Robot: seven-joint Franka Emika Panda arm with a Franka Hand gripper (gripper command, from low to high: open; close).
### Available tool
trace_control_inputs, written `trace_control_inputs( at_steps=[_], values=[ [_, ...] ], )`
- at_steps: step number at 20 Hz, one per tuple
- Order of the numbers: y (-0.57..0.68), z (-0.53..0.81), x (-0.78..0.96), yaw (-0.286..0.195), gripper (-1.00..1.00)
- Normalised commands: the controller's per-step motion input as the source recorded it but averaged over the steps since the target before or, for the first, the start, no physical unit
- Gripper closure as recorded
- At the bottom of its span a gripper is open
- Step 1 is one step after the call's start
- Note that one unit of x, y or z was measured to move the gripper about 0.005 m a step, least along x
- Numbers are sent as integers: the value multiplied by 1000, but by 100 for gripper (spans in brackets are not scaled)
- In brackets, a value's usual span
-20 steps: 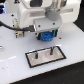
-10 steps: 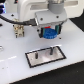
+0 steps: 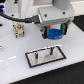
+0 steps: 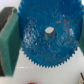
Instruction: Insert the blue gear onto the right peg, followed by the red gear
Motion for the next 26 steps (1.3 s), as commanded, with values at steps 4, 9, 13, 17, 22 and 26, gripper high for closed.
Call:
trace_control_inputs(
  at_steps=[4, 9, 13, 17, 22, 26],
  values=[
    [-108, 74, 647, 0, 100],
    [-101, 7, 512, 0, 100],
    [-133, -60, 386, 0, 100],
    [-107, -112, 248, 0, 100],
    [-76, -90, 140, 0, 100],
    [-43, -53, 100, 0, 100]
  ],
)
